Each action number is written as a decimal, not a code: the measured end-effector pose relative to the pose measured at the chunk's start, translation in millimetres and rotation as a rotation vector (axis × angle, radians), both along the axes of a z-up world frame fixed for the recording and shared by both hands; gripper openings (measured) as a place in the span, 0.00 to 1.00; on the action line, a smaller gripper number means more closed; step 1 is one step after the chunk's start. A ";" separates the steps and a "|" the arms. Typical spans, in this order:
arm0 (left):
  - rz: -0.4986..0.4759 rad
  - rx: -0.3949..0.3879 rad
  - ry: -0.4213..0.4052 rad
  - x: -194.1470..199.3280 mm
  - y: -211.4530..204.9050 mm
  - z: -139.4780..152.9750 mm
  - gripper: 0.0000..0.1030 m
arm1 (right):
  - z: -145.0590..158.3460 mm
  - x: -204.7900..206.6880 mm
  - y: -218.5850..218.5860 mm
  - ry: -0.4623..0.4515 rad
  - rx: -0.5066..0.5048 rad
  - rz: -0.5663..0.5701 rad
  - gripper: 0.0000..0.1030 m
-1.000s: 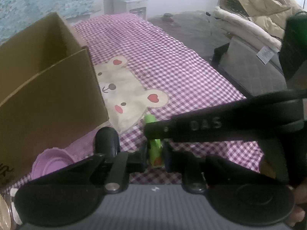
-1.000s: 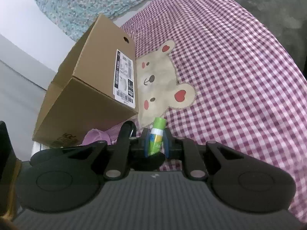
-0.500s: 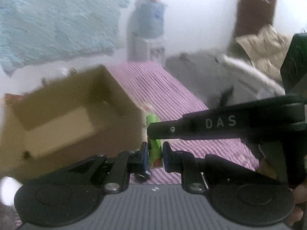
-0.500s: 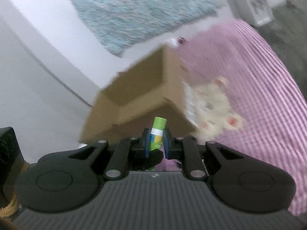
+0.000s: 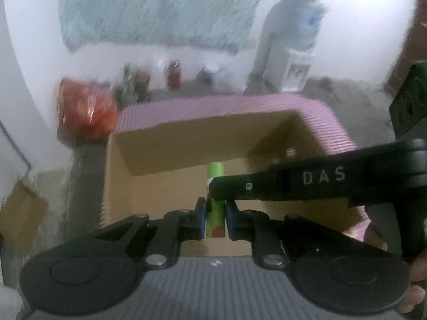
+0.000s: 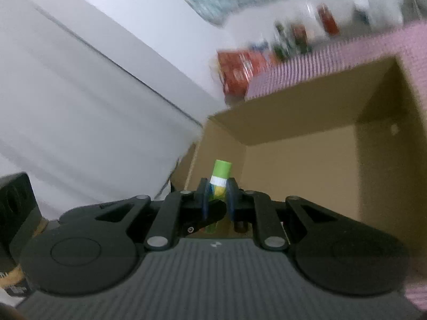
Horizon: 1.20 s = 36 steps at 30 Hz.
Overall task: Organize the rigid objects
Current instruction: 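Lower the green glue stick into the box and open the right tool, then withdraw the right tool from the box toward the table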
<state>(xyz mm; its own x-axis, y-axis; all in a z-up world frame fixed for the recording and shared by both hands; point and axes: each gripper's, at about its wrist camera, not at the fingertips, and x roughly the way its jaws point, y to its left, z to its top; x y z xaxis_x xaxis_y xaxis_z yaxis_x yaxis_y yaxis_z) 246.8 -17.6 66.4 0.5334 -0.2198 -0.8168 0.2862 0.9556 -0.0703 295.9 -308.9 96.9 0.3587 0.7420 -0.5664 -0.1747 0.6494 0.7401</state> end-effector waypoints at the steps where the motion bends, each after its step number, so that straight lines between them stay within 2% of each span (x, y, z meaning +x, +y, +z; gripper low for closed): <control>1: 0.015 0.003 0.024 11.5 5.6 -5.4 0.16 | -7.3 12.6 7.4 0.034 0.006 0.008 0.12; 5: 0.059 0.055 0.087 46.2 19.8 -28.5 0.16 | -38.4 51.9 35.5 0.141 0.006 0.013 0.12; 10: 0.083 0.148 0.108 66.9 22.7 -48.5 0.16 | -72.4 77.5 57.3 0.240 0.009 0.007 0.13; 15: 0.108 0.149 0.112 70.2 28.5 -53.7 0.21 | -92.4 83.4 69.5 0.291 0.033 -0.005 0.15; 18: 0.109 0.141 0.102 70.8 31.1 -53.8 0.29 | -97.4 79.1 71.2 0.306 0.053 -0.016 0.19; 20: 0.110 0.126 0.098 66.0 32.4 -50.8 0.29 | -96.9 74.8 68.5 0.311 0.068 -0.027 0.21; 25: 0.106 0.074 0.061 45.8 38.2 -27.8 0.33 | -77.7 55.3 50.6 0.280 0.101 -0.033 0.23; 28: 0.088 0.046 0.013 22.9 41.7 -6.0 0.37 | -52.1 29.6 25.4 0.231 0.144 -0.040 0.24; 34: 0.029 -0.018 -0.099 -48.7 40.1 38.1 0.47 | 6.4 -43.8 -44.5 0.092 0.216 -0.044 0.25; 36: -0.003 -0.038 -0.131 -77.4 33.8 44.8 0.54 | 22.9 -71.1 -76.1 0.034 0.231 -0.061 0.26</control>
<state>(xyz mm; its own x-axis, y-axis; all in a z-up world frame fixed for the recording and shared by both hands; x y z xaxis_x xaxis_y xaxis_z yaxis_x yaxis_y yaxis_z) 169.4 16.2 111.2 0.6346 -0.2510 -0.7310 0.2977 0.9522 -0.0685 224.8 -385.0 119.8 0.3909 0.8306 -0.3966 -0.1129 0.4709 0.8749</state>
